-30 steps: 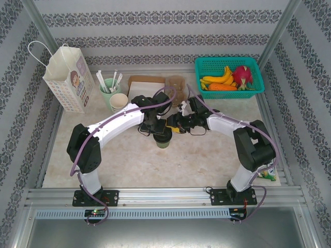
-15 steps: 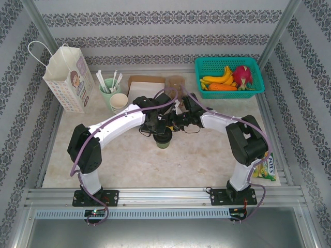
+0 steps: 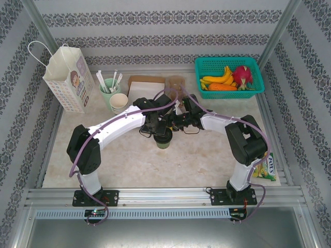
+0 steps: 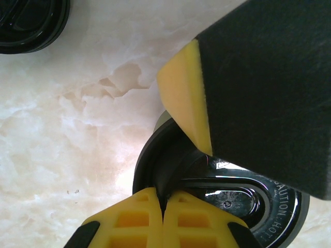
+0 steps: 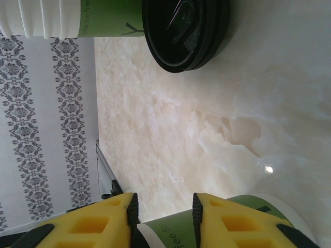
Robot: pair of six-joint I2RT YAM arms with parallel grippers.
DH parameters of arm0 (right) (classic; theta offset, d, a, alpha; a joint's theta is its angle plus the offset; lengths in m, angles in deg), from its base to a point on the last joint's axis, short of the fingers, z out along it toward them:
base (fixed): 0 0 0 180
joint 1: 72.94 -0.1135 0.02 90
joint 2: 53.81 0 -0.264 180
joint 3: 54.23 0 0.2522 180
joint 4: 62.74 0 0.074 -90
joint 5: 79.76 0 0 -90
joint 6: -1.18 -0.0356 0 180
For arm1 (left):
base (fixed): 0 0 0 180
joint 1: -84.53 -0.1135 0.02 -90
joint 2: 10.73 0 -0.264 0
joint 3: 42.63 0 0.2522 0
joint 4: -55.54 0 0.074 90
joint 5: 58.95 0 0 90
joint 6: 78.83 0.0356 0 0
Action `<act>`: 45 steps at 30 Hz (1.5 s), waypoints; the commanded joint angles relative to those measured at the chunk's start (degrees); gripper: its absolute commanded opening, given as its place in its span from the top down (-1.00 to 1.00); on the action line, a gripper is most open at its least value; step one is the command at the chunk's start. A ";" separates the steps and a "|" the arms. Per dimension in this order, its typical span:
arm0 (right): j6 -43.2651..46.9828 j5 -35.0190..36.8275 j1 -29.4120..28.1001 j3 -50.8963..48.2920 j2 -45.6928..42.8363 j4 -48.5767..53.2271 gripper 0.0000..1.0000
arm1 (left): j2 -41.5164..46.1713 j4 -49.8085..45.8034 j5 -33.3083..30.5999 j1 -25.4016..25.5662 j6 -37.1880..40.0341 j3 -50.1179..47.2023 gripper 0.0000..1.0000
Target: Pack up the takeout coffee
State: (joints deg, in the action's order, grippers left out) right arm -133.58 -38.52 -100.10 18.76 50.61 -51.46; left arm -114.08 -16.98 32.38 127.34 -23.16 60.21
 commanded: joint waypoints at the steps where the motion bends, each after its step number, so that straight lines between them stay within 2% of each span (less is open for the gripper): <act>1: 2.56 3.71 -0.99 -2.81 2.83 10.93 0.29 | -5.11 -0.62 -1.02 1.14 -1.26 -3.77 1.00; 9: 2.22 10.25 2.10 -1.50 -8.44 8.11 0.00 | -3.69 -2.14 -2.94 1.14 -2.00 -1.50 1.00; 17: 2.24 14.63 5.91 -11.33 -19.22 2.51 -0.25 | -3.93 -2.69 -3.22 1.14 -2.10 -0.16 1.00; 24: 7.61 13.30 5.56 -22.54 -29.54 2.05 -0.21 | -3.89 -2.33 -2.47 1.14 -2.37 0.15 1.00; 28: 9.10 12.10 3.02 -26.52 -31.82 -0.14 -0.14 | -4.12 -2.12 -2.20 1.14 -2.41 0.12 1.00; 34: 13.19 12.89 -3.36 -25.47 -30.01 -2.64 -0.11 | -4.59 -1.82 -1.43 1.14 -2.24 -0.07 1.00; 45: 16.94 12.48 -5.36 -22.34 -27.39 -4.02 -0.15 | -4.84 -1.62 -0.91 1.14 -2.15 -0.24 1.00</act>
State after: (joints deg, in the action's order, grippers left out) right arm -119.50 -25.60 -104.99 -5.55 22.17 -53.78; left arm -114.74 -17.55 31.44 127.71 -24.47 61.52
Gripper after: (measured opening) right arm 0.572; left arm 0.049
